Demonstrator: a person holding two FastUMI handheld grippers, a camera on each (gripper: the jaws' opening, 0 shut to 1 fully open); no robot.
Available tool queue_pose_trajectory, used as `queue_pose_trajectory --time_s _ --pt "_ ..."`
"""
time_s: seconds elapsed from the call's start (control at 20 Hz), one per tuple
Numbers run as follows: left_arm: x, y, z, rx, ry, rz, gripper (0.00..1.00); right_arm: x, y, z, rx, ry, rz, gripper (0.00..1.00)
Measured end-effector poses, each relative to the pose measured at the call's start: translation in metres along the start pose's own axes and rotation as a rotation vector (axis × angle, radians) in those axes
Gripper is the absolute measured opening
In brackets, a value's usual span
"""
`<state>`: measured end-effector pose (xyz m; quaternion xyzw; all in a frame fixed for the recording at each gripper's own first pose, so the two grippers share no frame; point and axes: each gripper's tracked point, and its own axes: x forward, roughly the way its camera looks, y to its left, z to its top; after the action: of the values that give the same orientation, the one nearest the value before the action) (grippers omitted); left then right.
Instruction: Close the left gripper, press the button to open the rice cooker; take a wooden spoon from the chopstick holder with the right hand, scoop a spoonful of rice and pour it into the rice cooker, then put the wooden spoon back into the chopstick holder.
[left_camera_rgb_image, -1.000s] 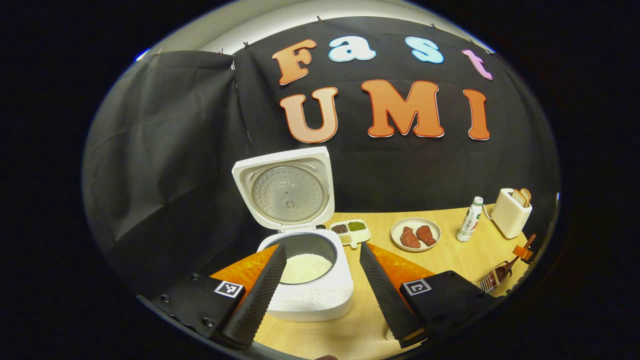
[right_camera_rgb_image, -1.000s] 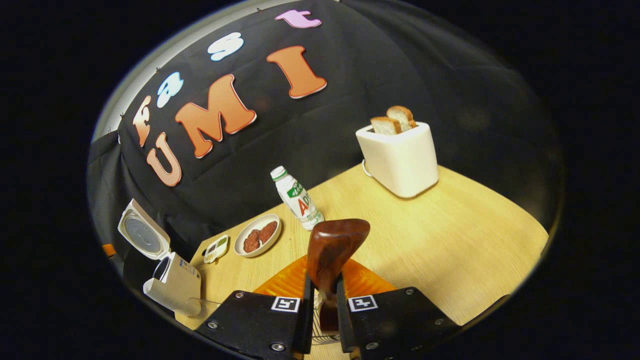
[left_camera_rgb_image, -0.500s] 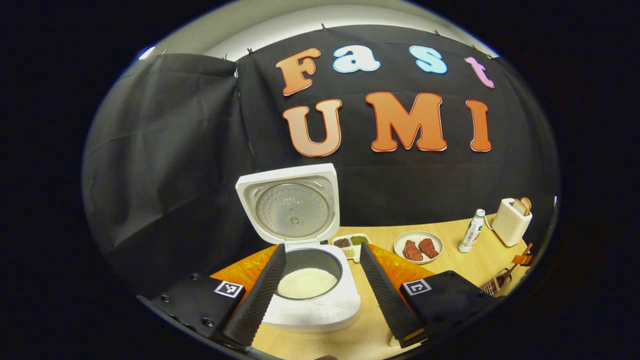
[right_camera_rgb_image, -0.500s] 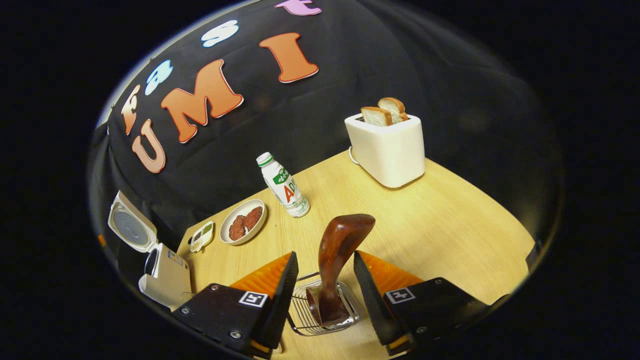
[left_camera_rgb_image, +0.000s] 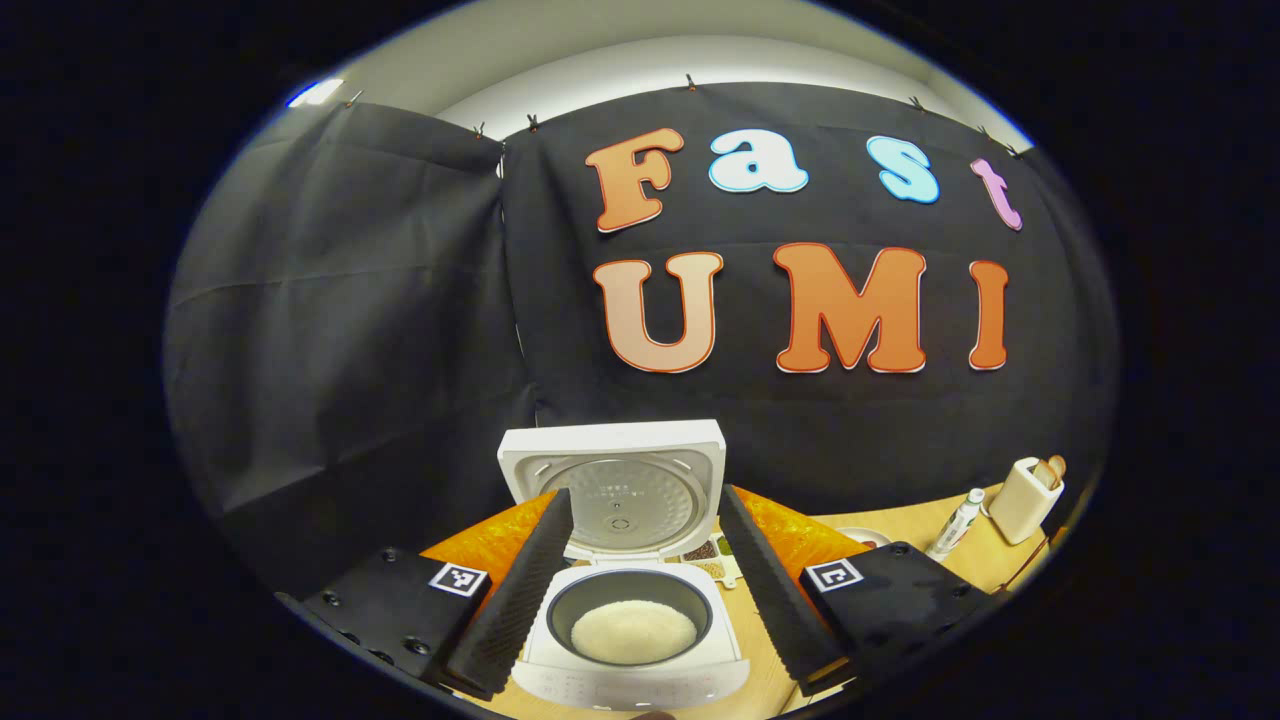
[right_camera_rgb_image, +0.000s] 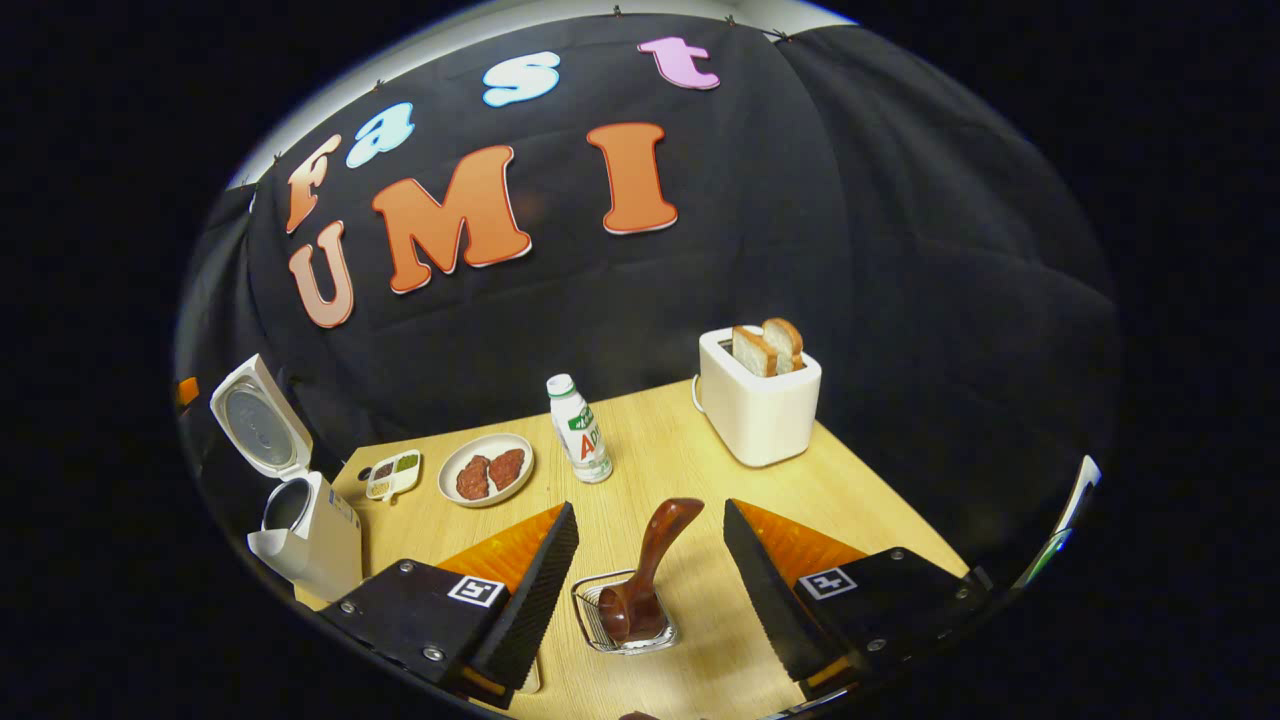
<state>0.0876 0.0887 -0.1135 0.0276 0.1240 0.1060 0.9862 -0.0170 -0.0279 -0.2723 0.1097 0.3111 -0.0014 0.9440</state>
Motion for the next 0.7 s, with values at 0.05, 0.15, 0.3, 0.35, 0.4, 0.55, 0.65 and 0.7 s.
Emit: queue_pose_trajectory --time_s 0.05,0.15,0.3,0.35,0.4,0.55,0.65,0.7 --pt "0.005 0.003 0.011 -0.018 0.0 -0.001 0.96 -0.008 -0.001 0.013 -0.002 -0.028 -0.002 0.92" --pt "0.021 0.01 0.023 -0.045 0.005 0.003 0.99 -0.028 -0.001 0.037 -0.005 -0.083 -0.008 0.93" --pt "0.045 0.02 0.037 -0.08 0.026 0.006 0.96 -0.058 -0.006 0.068 -0.024 -0.157 -0.029 0.93" --pt "0.052 0.026 0.039 -0.089 0.044 0.022 0.96 -0.065 -0.01 0.074 -0.038 -0.172 -0.044 0.93" --pt "0.059 0.03 0.042 -0.105 0.052 0.025 0.96 -0.072 -0.013 0.078 -0.048 -0.183 -0.06 0.93" --pt "0.079 0.032 0.052 -0.129 0.088 0.015 0.96 -0.093 -0.019 0.093 -0.091 -0.217 -0.098 0.94" --pt "0.095 0.037 0.056 -0.113 0.106 0.02 0.96 -0.106 -0.015 0.105 -0.099 -0.245 -0.102 0.94" --pt "0.104 0.039 0.058 -0.108 0.118 0.026 0.96 -0.112 -0.013 0.109 -0.098 -0.258 -0.103 0.93"
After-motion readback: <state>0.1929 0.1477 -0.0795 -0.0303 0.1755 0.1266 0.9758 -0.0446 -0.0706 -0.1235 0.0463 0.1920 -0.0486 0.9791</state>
